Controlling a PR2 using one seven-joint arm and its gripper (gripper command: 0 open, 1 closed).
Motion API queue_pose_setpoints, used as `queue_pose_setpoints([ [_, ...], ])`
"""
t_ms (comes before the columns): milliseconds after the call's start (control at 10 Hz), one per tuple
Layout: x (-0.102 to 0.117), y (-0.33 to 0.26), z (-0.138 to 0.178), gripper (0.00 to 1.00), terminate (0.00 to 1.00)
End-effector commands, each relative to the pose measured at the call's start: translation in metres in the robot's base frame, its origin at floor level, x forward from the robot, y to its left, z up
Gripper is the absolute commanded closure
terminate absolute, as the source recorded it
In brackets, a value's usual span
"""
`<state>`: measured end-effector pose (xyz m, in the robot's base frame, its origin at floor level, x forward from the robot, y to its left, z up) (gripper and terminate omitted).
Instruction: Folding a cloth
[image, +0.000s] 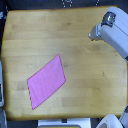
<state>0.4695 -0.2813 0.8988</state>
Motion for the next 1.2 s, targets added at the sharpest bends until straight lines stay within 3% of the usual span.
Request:
queue_pose_setpoints([
  [0,-0.001,0.0,0.0,0.0,0.0],
  [600,-0.003,0.061,-0.025,0.0,0.0],
  [1100,-0.034,0.175,-0.053,0.0,0.0],
])
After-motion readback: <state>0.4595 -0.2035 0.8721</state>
